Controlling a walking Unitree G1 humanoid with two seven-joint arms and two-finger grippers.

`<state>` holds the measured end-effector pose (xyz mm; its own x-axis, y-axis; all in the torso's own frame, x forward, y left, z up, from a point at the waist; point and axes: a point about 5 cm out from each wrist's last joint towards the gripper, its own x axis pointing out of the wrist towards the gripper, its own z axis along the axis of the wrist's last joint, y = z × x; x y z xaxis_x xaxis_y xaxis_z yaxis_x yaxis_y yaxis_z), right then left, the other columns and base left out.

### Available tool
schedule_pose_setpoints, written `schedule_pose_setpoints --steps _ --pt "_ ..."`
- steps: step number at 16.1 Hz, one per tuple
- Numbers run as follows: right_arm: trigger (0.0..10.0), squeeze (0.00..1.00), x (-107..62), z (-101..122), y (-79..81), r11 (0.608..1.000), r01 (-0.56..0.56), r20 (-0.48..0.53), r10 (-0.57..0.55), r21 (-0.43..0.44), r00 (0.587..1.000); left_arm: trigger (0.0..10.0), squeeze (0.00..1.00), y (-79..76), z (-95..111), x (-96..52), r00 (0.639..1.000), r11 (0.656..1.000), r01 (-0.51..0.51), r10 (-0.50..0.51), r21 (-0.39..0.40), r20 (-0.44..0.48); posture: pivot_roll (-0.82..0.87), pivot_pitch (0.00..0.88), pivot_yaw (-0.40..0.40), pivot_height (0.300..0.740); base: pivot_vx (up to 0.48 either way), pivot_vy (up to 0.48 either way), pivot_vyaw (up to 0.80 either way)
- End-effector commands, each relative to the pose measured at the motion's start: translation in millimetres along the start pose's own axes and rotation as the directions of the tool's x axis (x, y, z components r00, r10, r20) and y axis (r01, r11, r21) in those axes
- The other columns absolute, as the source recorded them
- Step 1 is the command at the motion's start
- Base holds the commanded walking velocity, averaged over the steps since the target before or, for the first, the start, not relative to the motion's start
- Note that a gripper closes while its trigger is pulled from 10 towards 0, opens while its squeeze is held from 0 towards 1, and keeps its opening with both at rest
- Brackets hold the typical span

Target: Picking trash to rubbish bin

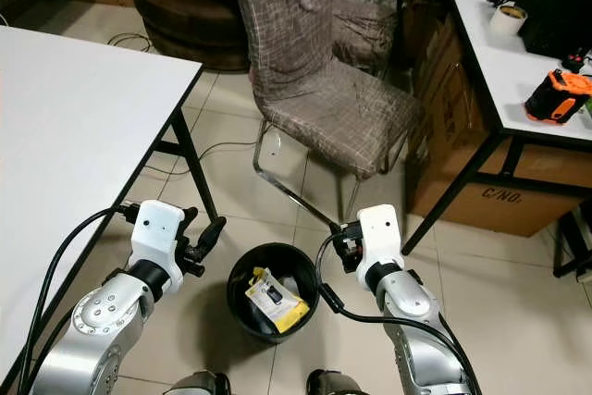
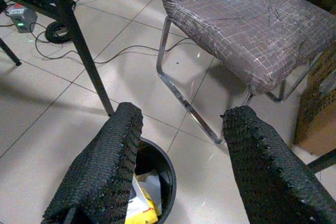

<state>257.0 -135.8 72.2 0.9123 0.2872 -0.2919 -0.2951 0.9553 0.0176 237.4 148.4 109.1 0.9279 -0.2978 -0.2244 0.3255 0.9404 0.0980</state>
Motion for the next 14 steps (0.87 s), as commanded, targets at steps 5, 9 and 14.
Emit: schedule_pose_setpoints --steps 5,9,14 --pt "10.0 0.00 -5.8 -3.5 1.5 1.000 0.002 -0.029 -0.002 0.008 1.000 10.0 0.00 -2.4 -1.4 -2.3 1.000 1.000 0.014 -0.013 0.024 -0.006 -0.02 0.086 -0.062 0.740 -0.259 0.000 0.00" --pt "10.0 0.00 -5.4 -3.7 1.8 1.000 0.007 -0.027 -0.006 0.009 1.000 10.0 0.00 -3.9 -0.4 -3.4 1.000 0.999 0.022 -0.022 0.027 -0.003 -0.01 0.074 -0.056 0.740 -0.244 0.000 0.00" --pt "10.0 0.00 -6.4 -2.8 2.8 1.000 0.002 -0.024 -0.002 0.010 1.000 10.0 0.00 -1.8 5.1 -1.2 1.000 0.999 0.019 -0.019 0.035 0.015 -0.01 0.066 -0.056 0.740 -0.241 0.000 0.00"
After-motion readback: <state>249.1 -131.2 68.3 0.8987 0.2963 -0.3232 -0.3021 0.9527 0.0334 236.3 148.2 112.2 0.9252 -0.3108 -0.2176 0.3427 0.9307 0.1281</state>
